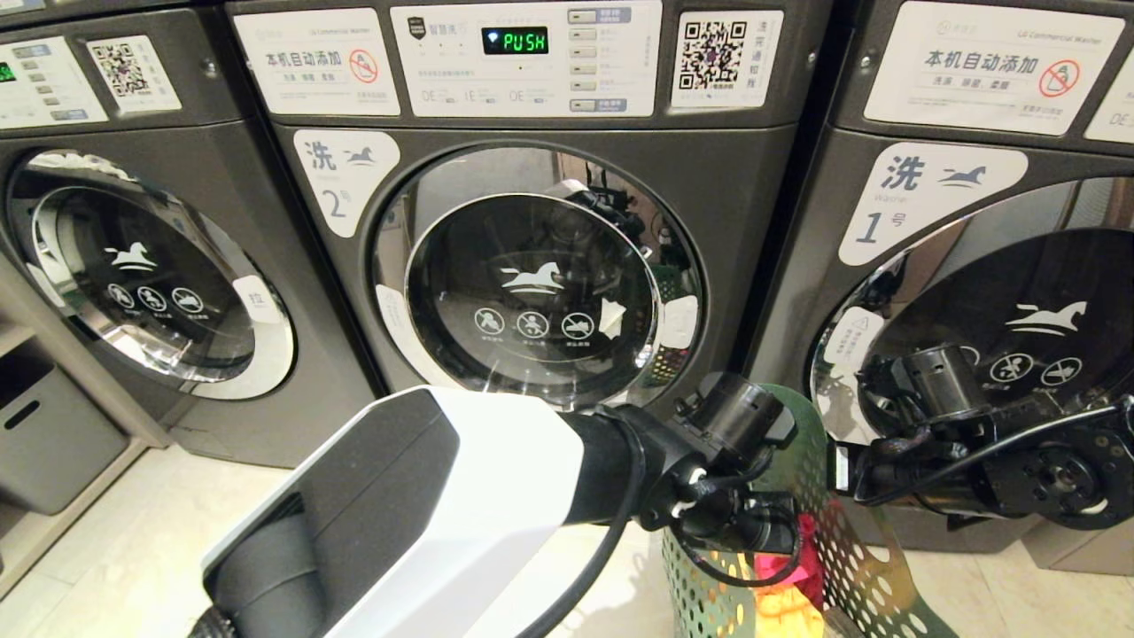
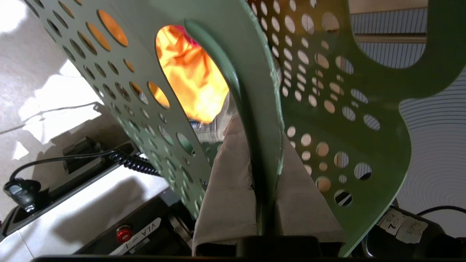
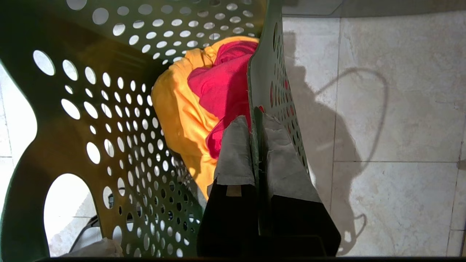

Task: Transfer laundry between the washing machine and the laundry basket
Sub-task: Pick up the clothes basket and put it beside the washing machine

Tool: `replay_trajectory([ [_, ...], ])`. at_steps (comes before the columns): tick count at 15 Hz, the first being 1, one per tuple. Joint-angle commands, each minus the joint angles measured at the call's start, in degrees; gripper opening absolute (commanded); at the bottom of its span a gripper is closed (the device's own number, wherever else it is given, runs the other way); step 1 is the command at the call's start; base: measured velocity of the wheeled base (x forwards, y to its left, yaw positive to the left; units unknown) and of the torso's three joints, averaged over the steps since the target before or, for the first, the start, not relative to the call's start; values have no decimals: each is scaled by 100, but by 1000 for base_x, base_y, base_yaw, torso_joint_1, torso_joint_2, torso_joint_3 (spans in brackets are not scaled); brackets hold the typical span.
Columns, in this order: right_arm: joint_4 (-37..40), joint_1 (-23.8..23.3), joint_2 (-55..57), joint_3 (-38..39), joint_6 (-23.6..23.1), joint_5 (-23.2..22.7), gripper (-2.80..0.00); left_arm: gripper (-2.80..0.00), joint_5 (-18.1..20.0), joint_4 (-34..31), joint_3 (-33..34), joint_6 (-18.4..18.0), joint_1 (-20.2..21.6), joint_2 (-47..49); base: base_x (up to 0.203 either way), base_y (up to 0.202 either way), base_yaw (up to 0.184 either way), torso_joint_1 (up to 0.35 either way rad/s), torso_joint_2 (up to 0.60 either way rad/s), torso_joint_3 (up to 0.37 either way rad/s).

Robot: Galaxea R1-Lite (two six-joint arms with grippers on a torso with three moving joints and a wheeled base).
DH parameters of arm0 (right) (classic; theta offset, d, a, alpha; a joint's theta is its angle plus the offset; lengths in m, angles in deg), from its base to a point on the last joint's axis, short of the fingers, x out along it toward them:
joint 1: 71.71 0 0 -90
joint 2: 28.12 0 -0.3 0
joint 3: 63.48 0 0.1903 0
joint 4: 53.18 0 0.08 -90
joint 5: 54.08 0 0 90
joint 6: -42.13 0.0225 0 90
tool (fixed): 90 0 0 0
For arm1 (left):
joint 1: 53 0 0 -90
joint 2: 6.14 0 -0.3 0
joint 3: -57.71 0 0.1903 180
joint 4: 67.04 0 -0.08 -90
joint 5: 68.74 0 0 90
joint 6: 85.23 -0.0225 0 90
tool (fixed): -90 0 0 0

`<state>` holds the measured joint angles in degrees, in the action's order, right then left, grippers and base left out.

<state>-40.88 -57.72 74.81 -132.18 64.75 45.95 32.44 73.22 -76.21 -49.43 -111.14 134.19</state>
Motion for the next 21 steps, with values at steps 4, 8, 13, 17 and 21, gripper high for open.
replay_trajectory([
  [4,-1,-82,16,51,20,16,-280,-280,7,-15,-1,23,-74,65,0,0,0,3,2,-196],
  [8,-1,-116,8,51,23,104,-280,-280,7,-6,-10,23,-100,65,0,0,0,0,1,-199],
  [13,-1,-199,-9,91,31,156,-280,-280,16,167,-10,14,-204,171,0,0,0,1,2,-186],
  [17,-1,-273,-27,265,20,227,-280,-280,1,389,-10,-5,-251,357,0,0,0,2,4,-30],
  [21,-18,-292,-15,637,19,210,-280,-280,-59,412,-1,-276,-299,465,0,0,0,0,0,0],
])
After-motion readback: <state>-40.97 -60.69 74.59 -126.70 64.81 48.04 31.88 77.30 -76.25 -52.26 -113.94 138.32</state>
